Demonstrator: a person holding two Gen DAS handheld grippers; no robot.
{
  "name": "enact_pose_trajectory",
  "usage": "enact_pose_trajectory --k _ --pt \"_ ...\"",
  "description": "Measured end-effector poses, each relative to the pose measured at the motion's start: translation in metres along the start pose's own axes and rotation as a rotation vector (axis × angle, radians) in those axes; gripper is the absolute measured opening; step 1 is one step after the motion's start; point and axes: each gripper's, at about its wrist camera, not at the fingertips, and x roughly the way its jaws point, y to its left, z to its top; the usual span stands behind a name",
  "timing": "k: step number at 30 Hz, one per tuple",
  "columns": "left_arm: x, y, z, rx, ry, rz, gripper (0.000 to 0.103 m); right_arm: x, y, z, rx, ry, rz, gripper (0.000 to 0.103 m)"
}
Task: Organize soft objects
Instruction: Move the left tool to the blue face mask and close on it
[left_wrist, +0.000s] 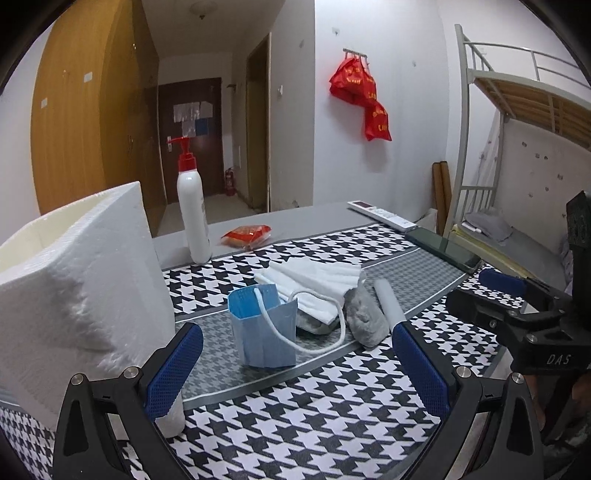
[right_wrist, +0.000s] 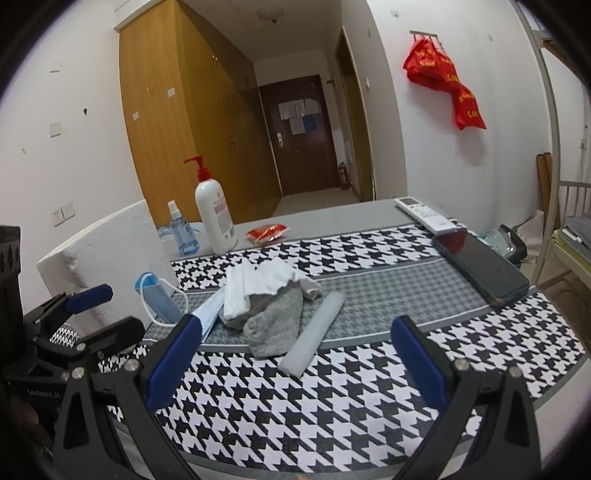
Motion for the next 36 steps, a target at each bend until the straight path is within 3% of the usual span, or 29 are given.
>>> enact_pose_trajectory --k 7,23,34,36 --pt "0.020 0.001 0.005 -0.004 0.072 0.011 0.102 0.011 -0.007 0.003 0.018 0.034 -0.005 0.103" --pt "0.048 -0.001 0.005 0.019 0.102 0.032 0.101 0.031 -0.014 0.002 0.025 0.104 0.006 0.103" --pt "0.059 0.009 0.006 -0.025 0.129 0.013 0.076 0.042 -0.014 0.000 0.012 0.155 -0.001 0.103" --pt "0.061 0.009 0.005 -0.027 0.131 0.015 0.065 0.044 -0.013 -0.001 0.006 0.165 -0.007 0.103"
